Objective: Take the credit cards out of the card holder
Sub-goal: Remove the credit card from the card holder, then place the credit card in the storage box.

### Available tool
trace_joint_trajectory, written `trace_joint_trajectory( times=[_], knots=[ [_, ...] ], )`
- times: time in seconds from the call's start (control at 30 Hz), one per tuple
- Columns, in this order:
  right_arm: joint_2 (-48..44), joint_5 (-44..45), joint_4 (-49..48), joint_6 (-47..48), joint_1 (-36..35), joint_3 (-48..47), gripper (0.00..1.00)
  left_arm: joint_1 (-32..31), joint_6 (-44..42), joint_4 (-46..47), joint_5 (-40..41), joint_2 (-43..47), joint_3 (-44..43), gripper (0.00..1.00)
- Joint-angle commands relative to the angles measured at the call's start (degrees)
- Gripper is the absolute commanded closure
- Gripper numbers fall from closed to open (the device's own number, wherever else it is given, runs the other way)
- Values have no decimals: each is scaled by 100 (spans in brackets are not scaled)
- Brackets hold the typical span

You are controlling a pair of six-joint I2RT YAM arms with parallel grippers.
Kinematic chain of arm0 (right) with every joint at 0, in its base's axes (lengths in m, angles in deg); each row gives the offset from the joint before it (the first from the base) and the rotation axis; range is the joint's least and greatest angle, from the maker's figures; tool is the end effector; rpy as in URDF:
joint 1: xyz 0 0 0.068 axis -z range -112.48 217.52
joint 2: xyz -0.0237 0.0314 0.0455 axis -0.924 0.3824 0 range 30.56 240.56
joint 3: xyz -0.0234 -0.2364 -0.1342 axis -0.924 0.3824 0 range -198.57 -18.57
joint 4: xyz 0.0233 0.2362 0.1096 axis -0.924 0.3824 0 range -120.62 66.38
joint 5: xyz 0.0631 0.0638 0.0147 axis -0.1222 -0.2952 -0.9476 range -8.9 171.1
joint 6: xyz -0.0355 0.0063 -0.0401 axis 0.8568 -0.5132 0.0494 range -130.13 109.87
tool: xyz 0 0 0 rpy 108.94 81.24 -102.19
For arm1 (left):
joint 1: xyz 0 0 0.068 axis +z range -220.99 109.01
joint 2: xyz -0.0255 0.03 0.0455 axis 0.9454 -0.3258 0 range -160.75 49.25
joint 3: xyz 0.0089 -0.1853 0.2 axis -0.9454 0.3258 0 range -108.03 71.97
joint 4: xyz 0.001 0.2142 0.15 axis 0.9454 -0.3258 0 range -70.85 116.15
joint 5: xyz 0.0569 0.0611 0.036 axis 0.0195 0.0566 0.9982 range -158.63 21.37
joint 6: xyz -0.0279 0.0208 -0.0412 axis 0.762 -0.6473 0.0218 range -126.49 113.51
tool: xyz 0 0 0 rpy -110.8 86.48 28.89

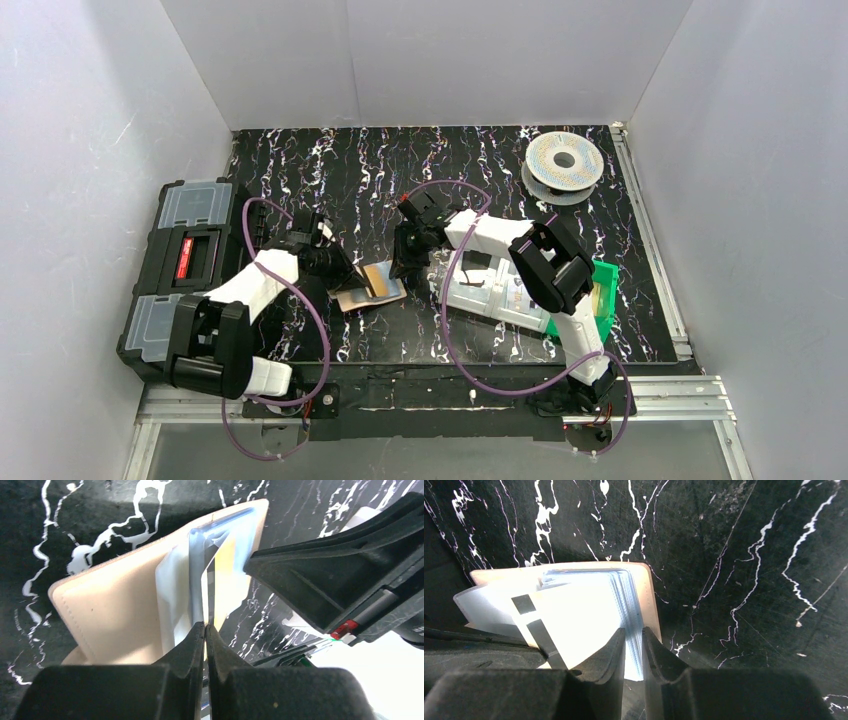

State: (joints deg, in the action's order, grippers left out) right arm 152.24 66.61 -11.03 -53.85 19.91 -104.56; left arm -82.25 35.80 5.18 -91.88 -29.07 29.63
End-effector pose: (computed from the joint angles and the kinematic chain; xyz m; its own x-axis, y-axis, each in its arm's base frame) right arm 0.2997 0.3417 0.1548 -0.9611 -0.0604 -0.2694 -0.2032 0.8153 0.5422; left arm 0.2507 -0.0643 0.1872 -0.8709 -0.4569 -0.1808 -0.2642 0.7457 -0.6117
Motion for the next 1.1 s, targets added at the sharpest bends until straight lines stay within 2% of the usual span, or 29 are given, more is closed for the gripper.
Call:
trace_joint_trajectory(
  times=[0.0,0.2,0.47,0.53,0.67,0.87,0.97,1.07],
  knots=[
    [295,579,510,152,-3,360,76,51,-244,-681,289,221,-212,100],
    [260,586,517,158,5,305,77,60,-589,-1521,859,396,-642,100],
    [176,503,548,159,6,156,76,61,-755,-1786,882,657,-739,100],
    [37,481,599,177,2,90,73,56,-793,-1812,827,736,-798,100],
    [-400,435,821,235,6,-172,59,60,-812,-1832,618,887,-1028,100],
    [-1172,311,1115,277,99,-548,20,61,-771,-1832,136,1022,-1341,100],
    [-1620,66,838,94,254,-240,9,58,-652,-1702,-166,1036,-1400,100],
    [-1992,-440,212,-159,405,314,4,61,-381,-1369,-693,1064,-1337,100]
  ],
)
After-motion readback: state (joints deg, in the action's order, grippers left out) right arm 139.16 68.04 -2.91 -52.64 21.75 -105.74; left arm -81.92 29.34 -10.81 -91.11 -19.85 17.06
